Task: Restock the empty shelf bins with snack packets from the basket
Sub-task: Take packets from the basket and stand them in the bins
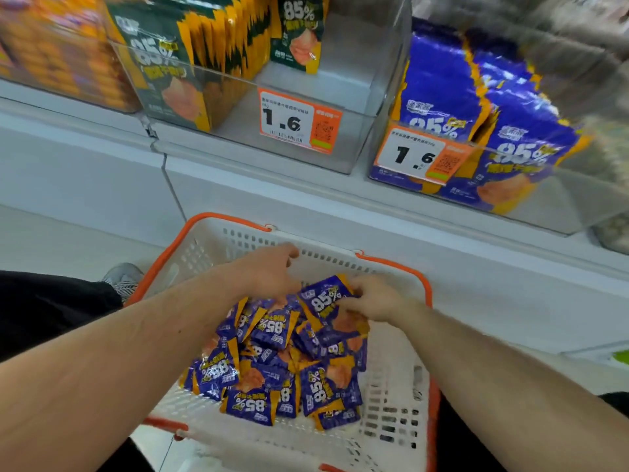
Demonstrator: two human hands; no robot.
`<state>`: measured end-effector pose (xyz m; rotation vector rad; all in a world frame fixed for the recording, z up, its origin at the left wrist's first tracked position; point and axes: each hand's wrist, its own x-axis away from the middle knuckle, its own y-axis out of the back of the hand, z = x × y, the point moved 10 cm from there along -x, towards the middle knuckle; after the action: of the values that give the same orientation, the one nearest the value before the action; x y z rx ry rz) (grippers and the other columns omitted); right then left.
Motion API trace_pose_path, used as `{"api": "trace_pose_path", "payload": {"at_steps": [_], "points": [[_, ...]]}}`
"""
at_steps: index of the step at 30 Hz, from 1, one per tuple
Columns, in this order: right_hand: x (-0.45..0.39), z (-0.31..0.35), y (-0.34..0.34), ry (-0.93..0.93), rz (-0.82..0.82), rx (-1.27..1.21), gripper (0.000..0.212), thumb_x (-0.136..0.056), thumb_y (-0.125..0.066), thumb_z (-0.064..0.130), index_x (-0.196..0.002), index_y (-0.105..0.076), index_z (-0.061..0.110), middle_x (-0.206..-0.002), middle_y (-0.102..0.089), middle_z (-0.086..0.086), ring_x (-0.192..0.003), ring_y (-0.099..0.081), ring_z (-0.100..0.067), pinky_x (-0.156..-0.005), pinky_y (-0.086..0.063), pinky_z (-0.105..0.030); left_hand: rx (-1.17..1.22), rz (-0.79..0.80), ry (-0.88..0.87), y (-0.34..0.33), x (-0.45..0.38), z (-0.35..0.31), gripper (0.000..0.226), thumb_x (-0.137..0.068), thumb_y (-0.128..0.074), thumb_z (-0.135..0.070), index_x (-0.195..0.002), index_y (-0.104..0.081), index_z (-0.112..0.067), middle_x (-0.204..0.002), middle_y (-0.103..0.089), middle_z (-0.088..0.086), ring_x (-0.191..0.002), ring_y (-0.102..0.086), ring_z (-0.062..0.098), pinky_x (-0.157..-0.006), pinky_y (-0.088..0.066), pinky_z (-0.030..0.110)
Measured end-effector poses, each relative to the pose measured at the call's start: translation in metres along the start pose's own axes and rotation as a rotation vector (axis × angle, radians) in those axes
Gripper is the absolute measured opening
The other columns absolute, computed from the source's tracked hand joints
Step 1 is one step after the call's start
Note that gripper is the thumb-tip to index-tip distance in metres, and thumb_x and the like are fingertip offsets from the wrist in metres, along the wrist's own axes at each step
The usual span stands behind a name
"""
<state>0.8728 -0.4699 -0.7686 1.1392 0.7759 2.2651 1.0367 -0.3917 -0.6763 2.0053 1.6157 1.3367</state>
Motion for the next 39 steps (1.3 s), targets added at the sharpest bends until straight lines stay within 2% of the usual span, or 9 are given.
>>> {"api": "trace_pose_path", "payload": {"at_steps": [2, 7, 11, 18, 22, 25, 28, 35, 39], "points": [[0.019, 0.017, 0.038, 0.056, -0.089, -0.223, 0.017, -0.094, -0.063, 0.02, -0.105, -0.071, 0.01, -0.093, -0.071, -0.005, -0.077, -0.062, -0.018, -0.061, -0.052, -0.027, 0.09, -0.081, -0.002, 0.012, 0.005, -0.007, 0.076, -0.088, -0.07, -0.035, -0.148, -0.027, -0.017, -0.147, -0.041, 0.005, -0.098, -0.064, 0.02, -0.086, -0.054, 0.036], [0.074, 0.045, 0.107, 0.12, -0.193, -0.589, 0.01, -0.099, -0.056, 0.009, -0.097, -0.065, 0.012, -0.09, -0.067, -0.01, -0.065, -0.057, -0.013, -0.053, -0.046, -0.022, 0.228, -0.093, -0.061, 0.018, 0.012, -0.042, 0.062, -0.086, -0.069, -0.046, -0.137, -0.044, -0.022, -0.127, -0.059, -0.001, -0.104, -0.06, 0.015, -0.085, -0.047, 0.03], [0.108, 0.055, 0.142, 0.18, -0.253, -0.726, 0.017, -0.099, -0.056, 0.011, -0.113, -0.063, 0.004, -0.093, -0.07, -0.009, -0.068, -0.064, -0.012, -0.056, -0.05, -0.023, 0.311, -0.184, -0.259, 0.03, 0.017, -0.101, 0.028, -0.086, -0.071, -0.023, -0.113, -0.064, -0.024, -0.107, -0.07, -0.005, -0.095, -0.065, 0.013, -0.083, -0.052, 0.029], [0.181, 0.061, 0.222, 0.282, -0.631, -0.579, 0.017, -0.087, -0.069, 0.0, -0.091, -0.064, 0.016, -0.069, -0.067, 0.008, -0.047, -0.053, -0.005, -0.045, -0.043, -0.022, 0.198, -0.376, -0.38, 0.055, 0.019, -0.166, 0.029, -0.084, -0.071, -0.015, -0.112, -0.067, -0.018, -0.106, -0.072, 0.0, -0.095, -0.065, 0.018, -0.082, -0.052, 0.033], [0.222, 0.067, 0.265, 0.324, -0.819, -0.472, 0.023, -0.087, -0.068, 0.0, -0.079, -0.064, 0.022, -0.064, -0.067, 0.005, -0.057, -0.064, -0.017, -0.064, -0.057, -0.044, 0.217, -0.496, -0.494, 0.075, 0.029, -0.21, 0.028, -0.084, -0.071, -0.022, -0.111, -0.066, -0.023, -0.105, -0.07, -0.005, -0.094, -0.064, 0.015, -0.079, -0.052, 0.028], [0.262, 0.06, 0.309, 0.344, -1.043, -0.47, 0.025, -0.088, -0.067, 0.002, -0.078, -0.061, 0.025, -0.067, -0.069, 0.001, -0.063, -0.067, -0.021, -0.072, -0.057, -0.044, 0.314, -0.627, -0.539, 0.097, 0.038, -0.229, 0.034, -0.081, -0.074, -0.02, -0.111, -0.059, -0.027, -0.097, -0.061, -0.015, -0.086, -0.06, 0.005, -0.072, -0.047, 0.014], [0.285, 0.05, 0.337, 0.323, -1.178, -0.387, 0.018, -0.083, -0.07, 0.019, -0.077, -0.063, 0.035, -0.074, -0.072, -0.003, -0.075, -0.071, -0.028, -0.077, -0.058, -0.048, 0.274, -0.77, -0.519, 0.112, 0.041, -0.226, 0.056, -0.079, -0.077, -0.021, -0.129, -0.052, -0.019, -0.119, -0.054, -0.002, -0.104, -0.055, 0.015, -0.09, -0.047, 0.03], [0.263, 0.037, 0.337, 0.238, -1.175, -0.231, 0.014, -0.089, -0.068, 0.015, -0.083, -0.063, 0.027, -0.061, -0.064, 0.01, -0.057, -0.061, 0.0, -0.061, -0.045, -0.024, 0.16, -0.916, -0.493, 0.115, 0.048, -0.218, 0.066, -0.076, -0.077, -0.013, -0.135, -0.047, -0.01, -0.127, -0.047, 0.009, -0.119, -0.045, 0.026, -0.098, -0.041, 0.037], [0.243, 0.033, 0.328, 0.151, -1.147, -0.113, 0.004, -0.088, -0.068, 0.02, -0.092, -0.066, 0.021, -0.072, -0.065, 0.003, -0.071, -0.062, -0.017, -0.067, -0.044, -0.029, 0.112, -0.945, -0.512, 0.114, 0.051, -0.221, 0.067, -0.076, -0.077, -0.013, -0.135, -0.046, -0.01, -0.129, -0.045, 0.009, -0.121, -0.041, 0.024, -0.098, -0.037, 0.032]]}}
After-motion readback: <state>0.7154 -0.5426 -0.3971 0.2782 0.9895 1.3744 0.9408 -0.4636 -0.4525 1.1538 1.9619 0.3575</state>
